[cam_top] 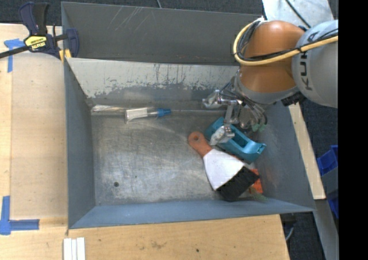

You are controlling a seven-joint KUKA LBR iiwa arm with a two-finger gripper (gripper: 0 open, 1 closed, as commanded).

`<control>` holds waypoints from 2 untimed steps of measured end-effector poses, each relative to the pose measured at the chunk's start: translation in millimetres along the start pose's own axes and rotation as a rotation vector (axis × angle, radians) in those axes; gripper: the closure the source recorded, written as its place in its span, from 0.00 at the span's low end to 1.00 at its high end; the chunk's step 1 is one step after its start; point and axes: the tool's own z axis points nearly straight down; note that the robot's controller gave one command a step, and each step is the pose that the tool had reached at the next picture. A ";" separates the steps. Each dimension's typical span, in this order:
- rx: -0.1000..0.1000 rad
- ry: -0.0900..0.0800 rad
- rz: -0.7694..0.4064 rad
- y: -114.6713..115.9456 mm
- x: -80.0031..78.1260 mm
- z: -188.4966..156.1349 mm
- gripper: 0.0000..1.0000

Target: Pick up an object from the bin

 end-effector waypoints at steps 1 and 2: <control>-0.001 0.009 -0.044 -44.2 10.3 30.5 0.00; -0.004 0.027 0.082 -38.0 -7.6 61.5 1.00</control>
Offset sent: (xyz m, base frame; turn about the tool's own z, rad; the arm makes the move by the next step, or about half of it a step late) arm 0.0098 -0.0380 -0.0694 0.0818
